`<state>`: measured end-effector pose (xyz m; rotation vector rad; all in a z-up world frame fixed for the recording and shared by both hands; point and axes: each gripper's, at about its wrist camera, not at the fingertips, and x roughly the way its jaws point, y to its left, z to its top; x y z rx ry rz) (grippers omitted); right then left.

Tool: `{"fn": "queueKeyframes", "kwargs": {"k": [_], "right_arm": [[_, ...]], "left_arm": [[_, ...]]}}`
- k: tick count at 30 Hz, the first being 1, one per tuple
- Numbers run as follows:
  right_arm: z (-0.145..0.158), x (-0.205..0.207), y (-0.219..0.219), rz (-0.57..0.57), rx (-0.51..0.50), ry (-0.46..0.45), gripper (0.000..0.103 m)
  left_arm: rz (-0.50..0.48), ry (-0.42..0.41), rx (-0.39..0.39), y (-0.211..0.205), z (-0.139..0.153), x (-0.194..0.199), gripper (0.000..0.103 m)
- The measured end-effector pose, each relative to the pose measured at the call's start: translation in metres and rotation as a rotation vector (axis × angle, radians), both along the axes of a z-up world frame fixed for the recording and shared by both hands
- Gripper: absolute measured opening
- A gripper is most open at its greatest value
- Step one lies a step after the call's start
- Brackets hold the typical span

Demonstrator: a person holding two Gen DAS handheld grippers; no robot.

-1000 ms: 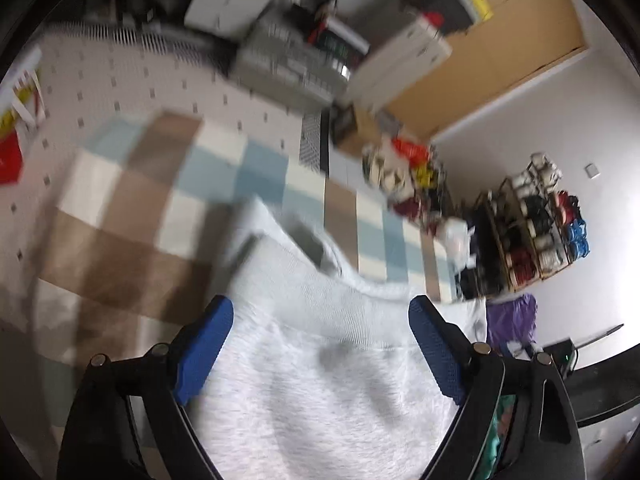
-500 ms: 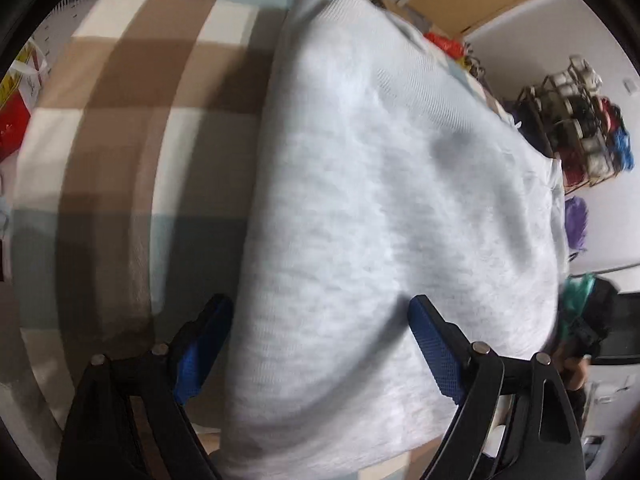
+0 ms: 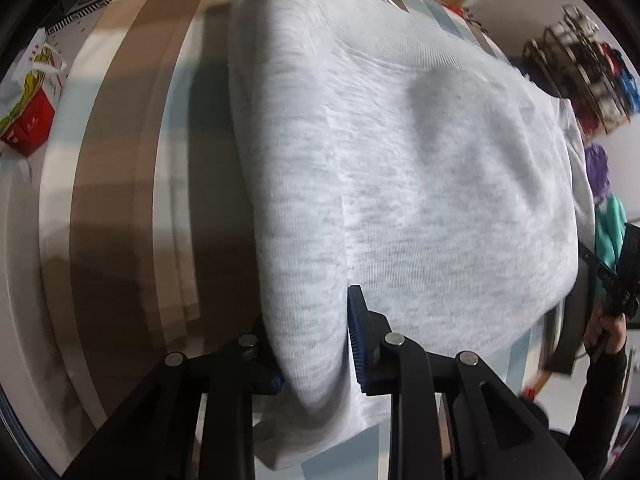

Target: Fold large clothes

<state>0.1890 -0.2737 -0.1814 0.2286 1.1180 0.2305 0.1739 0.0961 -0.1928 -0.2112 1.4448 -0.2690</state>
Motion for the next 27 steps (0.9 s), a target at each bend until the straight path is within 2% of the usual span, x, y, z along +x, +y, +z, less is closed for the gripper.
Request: {"fn": "queueKeyframes", "kwargs": {"k": [3, 6, 8, 9, 10, 11, 12, 14, 15, 16, 17, 19, 24, 26, 27], "right_arm": [[0.001, -0.048, 0.008, 0.052, -0.022, 0.022, 0.006], [0.002, -0.089, 0.013, 0.096, -0.041, 0.033, 0.007], [0.008, -0.112, 0.014, 0.112, -0.071, 0.005, 0.014], [0.013, -0.119, 0.011, 0.117, -0.081, -0.008, 0.016], [0.016, -0.123, 0.010, 0.120, -0.093, -0.018, 0.024], [0.024, -0.126, 0.008, 0.116, -0.111, -0.042, 0.036], [0.032, -0.127, 0.005, 0.096, -0.125, -0.068, 0.043], [0.052, -0.122, -0.004, 0.052, -0.127, -0.132, 0.060], [0.063, -0.118, -0.005, 0.042, -0.120, -0.164, 0.063], [0.071, -0.117, -0.007, 0.036, -0.116, -0.195, 0.069], [0.079, -0.109, -0.007, 0.031, -0.118, -0.223, 0.077], [0.087, -0.089, -0.003, 0.038, -0.133, -0.243, 0.082], [0.075, -0.012, 0.004, 0.038, -0.190, -0.186, 0.082], [0.061, 0.010, 0.003, 0.018, -0.203, -0.152, 0.082], [0.054, 0.019, 0.002, 0.014, -0.198, -0.139, 0.081]], "left_arm": [[0.002, -0.011, -0.013, 0.010, 0.005, -0.042, 0.015], [-0.026, -0.033, -0.032, 0.018, 0.017, -0.076, 0.015], [0.004, -0.028, -0.023, 0.028, 0.022, -0.086, 0.017], [0.034, -0.023, -0.010, 0.033, 0.025, -0.087, 0.022], [0.068, -0.025, -0.007, 0.038, 0.030, -0.084, 0.028], [0.089, -0.056, -0.023, 0.046, 0.039, -0.082, 0.031], [0.087, -0.083, -0.023, 0.043, 0.046, -0.083, 0.037], [0.111, -0.155, 0.000, 0.051, 0.066, -0.071, 0.054], [0.120, -0.183, -0.005, 0.053, 0.073, -0.067, 0.070], [0.126, -0.215, -0.021, 0.056, 0.080, -0.059, 0.080], [0.126, -0.241, -0.038, 0.060, 0.083, -0.054, 0.082], [0.118, -0.252, -0.055, 0.067, 0.081, -0.025, 0.082], [0.060, -0.158, -0.021, 0.044, 0.042, 0.014, 0.081], [0.041, -0.162, -0.024, 0.032, 0.035, 0.020, 0.060], [0.024, -0.173, -0.014, 0.027, 0.035, 0.022, 0.046]]}}
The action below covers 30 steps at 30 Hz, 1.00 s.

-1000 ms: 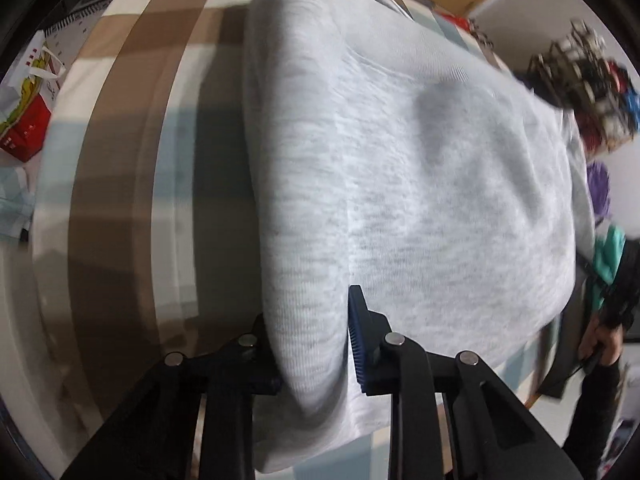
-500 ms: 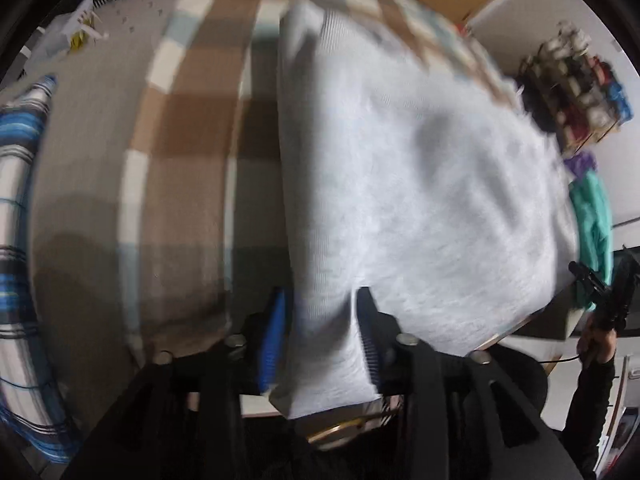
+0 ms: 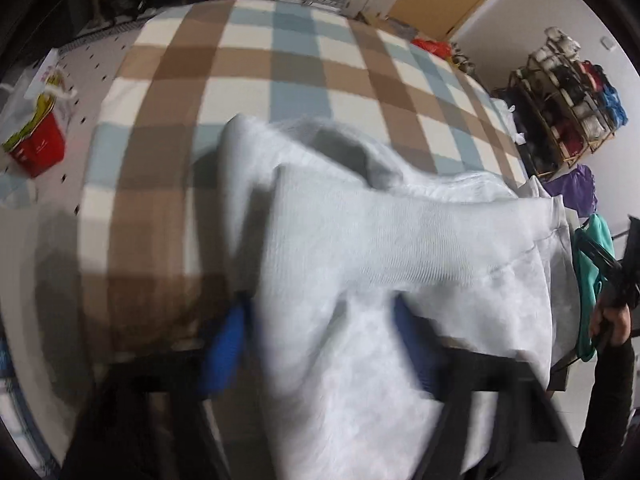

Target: Fold large clothes

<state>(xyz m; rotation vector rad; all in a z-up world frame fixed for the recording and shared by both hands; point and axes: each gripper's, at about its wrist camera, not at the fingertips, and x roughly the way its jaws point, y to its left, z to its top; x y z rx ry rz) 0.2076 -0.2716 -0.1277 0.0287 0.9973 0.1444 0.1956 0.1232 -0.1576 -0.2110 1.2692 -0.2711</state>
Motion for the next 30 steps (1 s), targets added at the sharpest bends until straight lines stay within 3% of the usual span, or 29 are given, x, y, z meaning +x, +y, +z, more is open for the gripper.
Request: {"fn": "queueKeyframes", "kwargs": {"k": [2, 3, 4, 5, 8, 10, 12, 18, 24, 30], "right_arm": [[-0.012, 0.010, 0.001, -0.003, -0.027, 0.020, 0.076], [-0.019, 0.009, 0.003, 0.004, -0.055, 0.030, 0.068], [-0.025, 0.007, 0.003, 0.009, -0.088, 0.040, 0.039], [-0.030, 0.009, 0.005, -0.006, -0.156, 0.044, 0.019], [-0.023, -0.005, 0.001, 0.007, -0.106, -0.015, 0.014], [-0.012, -0.018, 0.003, 0.016, -0.125, -0.084, 0.012], [0.000, -0.030, 0.008, 0.027, -0.139, -0.150, 0.011], [0.038, -0.041, 0.008, -0.041, -0.134, -0.300, 0.011], [0.052, -0.017, 0.005, -0.103, -0.146, -0.345, 0.011], [0.000, 0.030, -0.002, -0.154, -0.182, -0.196, 0.011]], "left_arm": [[-0.030, -0.014, 0.113, -0.011, 0.002, -0.006, 0.027], [-0.052, -0.019, 0.137, -0.014, 0.005, -0.012, 0.023], [-0.071, -0.045, 0.156, -0.019, 0.009, -0.016, 0.022], [-0.083, -0.069, 0.181, -0.023, 0.013, -0.019, 0.022], [-0.136, -0.159, 0.282, -0.041, 0.027, -0.034, 0.021], [-0.159, -0.215, 0.343, -0.049, 0.035, -0.043, 0.020], [-0.156, -0.277, 0.350, -0.045, 0.044, -0.047, 0.020], [-0.123, -0.361, 0.361, -0.041, 0.062, -0.039, 0.020], [-0.045, -0.296, 0.283, -0.019, 0.053, -0.008, 0.020], [0.013, -0.185, 0.211, 0.000, 0.009, 0.017, 0.019]]}}
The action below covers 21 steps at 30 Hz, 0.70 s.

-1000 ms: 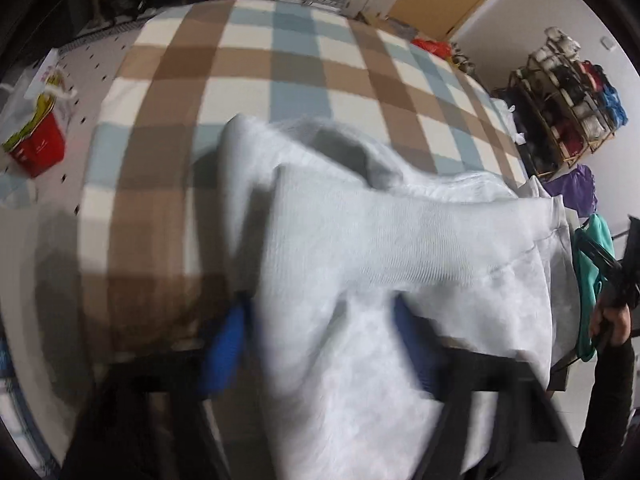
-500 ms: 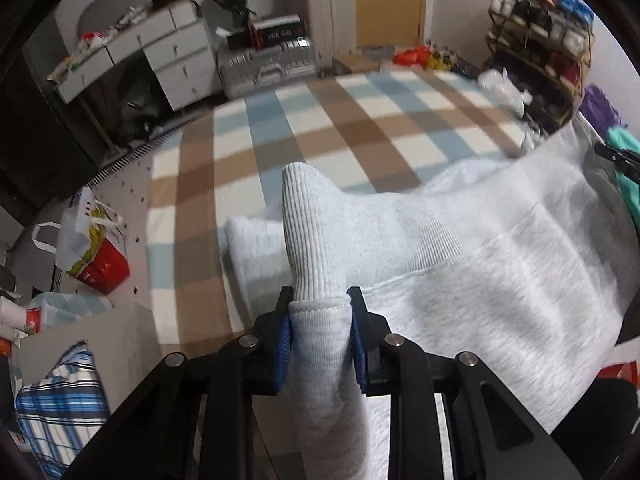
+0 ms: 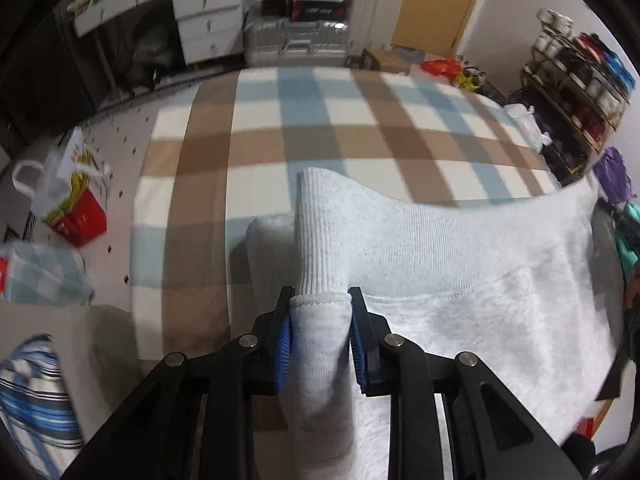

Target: Fold large clothes

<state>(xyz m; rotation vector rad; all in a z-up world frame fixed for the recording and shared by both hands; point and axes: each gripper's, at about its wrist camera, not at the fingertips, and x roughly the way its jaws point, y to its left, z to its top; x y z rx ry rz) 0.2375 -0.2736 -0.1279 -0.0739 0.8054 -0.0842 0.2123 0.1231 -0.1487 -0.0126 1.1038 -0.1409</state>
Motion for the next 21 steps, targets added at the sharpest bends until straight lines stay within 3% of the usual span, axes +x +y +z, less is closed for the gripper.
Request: {"fn": "queueKeyframes", "kwargs": {"k": [2, 4, 6, 8, 9, 10, 11, 13, 15, 16, 18, 21], "right_arm": [[-0.021, 0.009, 0.000, -0.014, -0.029, 0.056, 0.011], [-0.042, 0.018, 0.001, -0.015, -0.050, 0.117, 0.011], [-0.056, 0.025, 0.003, 0.013, -0.053, 0.193, 0.011], [-0.049, 0.021, 0.004, 0.016, -0.064, 0.189, 0.016], [-0.039, 0.015, 0.003, 0.012, -0.068, 0.166, 0.018], [-0.033, 0.010, 0.002, 0.004, -0.068, 0.154, 0.026], [-0.022, 0.004, 0.000, -0.017, -0.065, 0.140, 0.041], [0.009, -0.018, -0.005, -0.049, 0.001, 0.062, 0.054], [0.034, -0.035, 0.005, -0.027, 0.060, -0.006, 0.061], [0.040, -0.038, 0.014, 0.004, 0.066, -0.010, 0.067], [0.041, -0.041, 0.047, 0.110, 0.060, 0.031, 0.070], [0.027, -0.037, 0.102, 0.249, 0.038, 0.090, 0.070]], "left_arm": [[0.013, 0.023, 0.015, 0.005, -0.015, 0.003, 0.017], [0.022, 0.049, -0.019, 0.011, -0.024, 0.003, 0.017], [0.028, 0.040, -0.042, 0.017, -0.018, -0.002, 0.020], [0.044, 0.039, -0.049, 0.021, -0.004, -0.008, 0.022], [0.058, 0.053, -0.052, 0.023, 0.004, -0.011, 0.034], [0.082, 0.069, -0.039, 0.026, 0.011, -0.014, 0.054], [0.118, 0.067, -0.008, 0.027, 0.023, -0.022, 0.061], [0.112, 0.004, -0.010, 0.023, 0.042, -0.034, 0.063], [0.053, -0.039, -0.022, -0.002, 0.063, -0.048, 0.067], [0.003, -0.043, -0.051, -0.020, 0.069, -0.053, 0.073], [-0.078, -0.046, -0.068, -0.060, 0.074, -0.057, 0.076], [-0.149, 0.076, -0.026, -0.124, 0.053, -0.042, 0.076]]}}
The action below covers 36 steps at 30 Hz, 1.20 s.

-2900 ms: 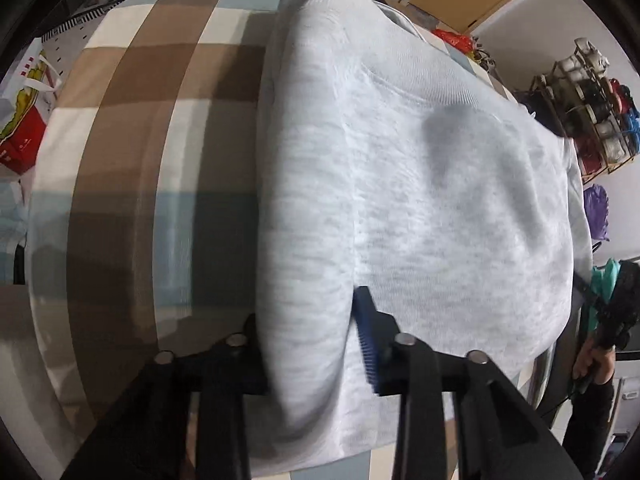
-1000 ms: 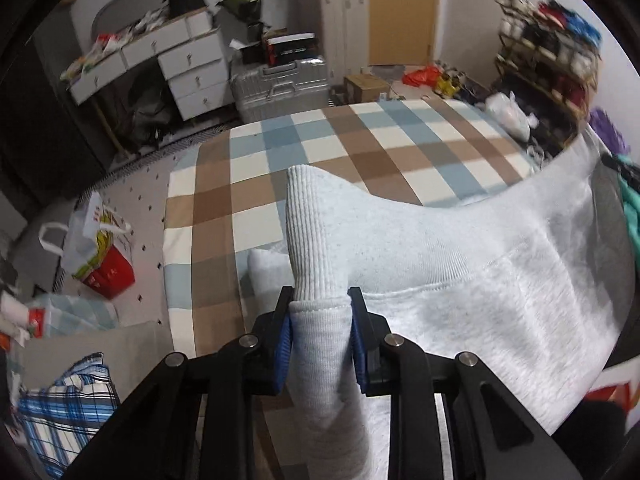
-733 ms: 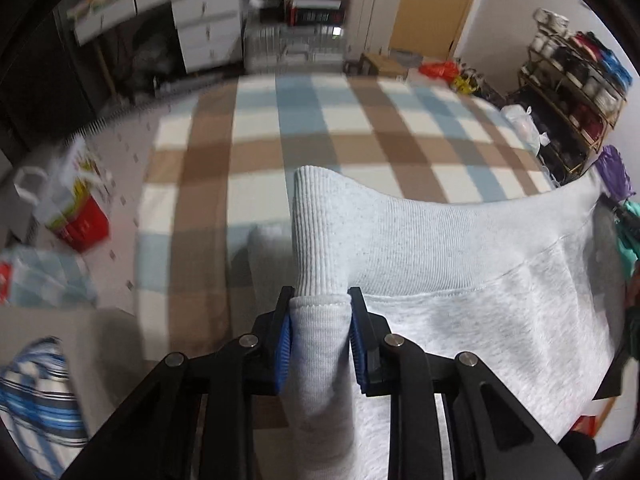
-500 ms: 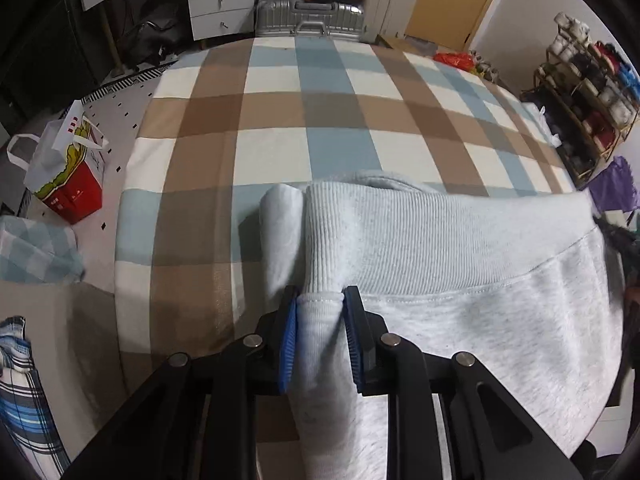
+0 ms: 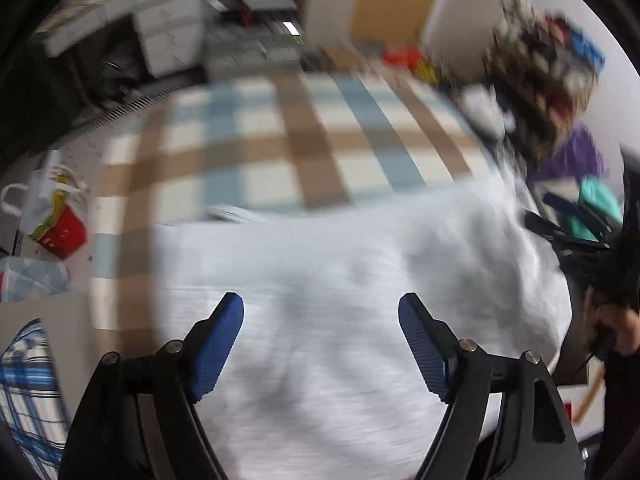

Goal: Fold large clothes
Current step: 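Release the hem and smooth the sweatshirt flat with both grippers open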

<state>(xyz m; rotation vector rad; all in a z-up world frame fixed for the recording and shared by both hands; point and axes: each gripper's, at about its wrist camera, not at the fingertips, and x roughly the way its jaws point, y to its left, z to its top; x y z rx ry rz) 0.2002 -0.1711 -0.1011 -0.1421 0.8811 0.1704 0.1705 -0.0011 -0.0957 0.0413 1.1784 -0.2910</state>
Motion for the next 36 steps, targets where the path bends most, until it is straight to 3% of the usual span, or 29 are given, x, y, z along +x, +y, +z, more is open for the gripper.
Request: {"fn": "queueKeyframes", "kwargs": {"k": [2, 5, 6, 7, 8, 12, 15, 17, 19, 21, 23, 25, 27, 30, 34, 36], "right_arm": [[-0.016, 0.009, 0.030, 0.048, -0.006, 0.051, 0.070], [-0.050, 0.028, 0.054, 0.059, -0.072, 0.138, 0.070], [-0.063, 0.034, 0.056, 0.047, -0.118, 0.167, 0.070], [-0.083, 0.042, 0.057, 0.027, -0.195, 0.207, 0.070], [-0.094, 0.046, 0.053, 0.029, -0.206, 0.228, 0.069], [-0.103, 0.054, 0.034, 0.032, -0.098, 0.266, 0.074], [-0.089, 0.045, 0.026, 0.056, -0.110, 0.255, 0.073], [-0.068, 0.030, 0.012, 0.027, -0.073, 0.190, 0.072], [-0.054, 0.020, -0.003, 0.006, 0.004, 0.174, 0.073], [-0.053, 0.014, -0.020, -0.043, -0.018, 0.182, 0.073], [-0.065, 0.017, -0.029, -0.068, -0.043, 0.222, 0.073], [-0.093, 0.024, -0.040, -0.101, -0.073, 0.317, 0.071], [-0.107, 0.024, -0.047, -0.090, -0.071, 0.305, 0.072], [-0.107, 0.022, -0.052, -0.084, -0.046, 0.287, 0.072], [-0.100, 0.018, -0.049, -0.093, -0.069, 0.289, 0.072], [-0.082, 0.006, -0.045, -0.095, -0.039, 0.265, 0.070]], "left_arm": [[-0.039, 0.081, 0.008, -0.028, -0.030, 0.016, 0.076], [0.041, 0.197, 0.143, -0.030, -0.093, 0.042, 0.077], [0.048, 0.220, 0.109, -0.026, -0.104, 0.046, 0.081], [0.048, 0.186, 0.053, -0.020, -0.105, 0.045, 0.086], [0.045, 0.165, 0.043, -0.018, -0.104, 0.044, 0.086], [-0.019, 0.139, 0.080, -0.022, -0.103, 0.035, 0.088], [0.035, 0.168, 0.070, -0.009, -0.092, 0.031, 0.088], [0.063, 0.141, 0.010, 0.000, -0.077, 0.025, 0.087], [0.051, 0.123, -0.060, -0.001, -0.066, 0.025, 0.087], [0.004, 0.111, -0.090, -0.022, -0.058, 0.026, 0.087], [-0.059, 0.101, -0.048, -0.052, -0.059, 0.031, 0.088], [-0.078, 0.128, 0.060, -0.070, -0.074, 0.043, 0.088], [-0.064, 0.182, 0.126, -0.078, -0.096, 0.052, 0.090], [-0.050, 0.174, 0.101, -0.072, -0.109, 0.059, 0.101], [-0.052, 0.176, 0.119, -0.063, -0.101, 0.051, 0.101], [-0.041, 0.195, 0.081, -0.048, -0.088, 0.036, 0.099]]}}
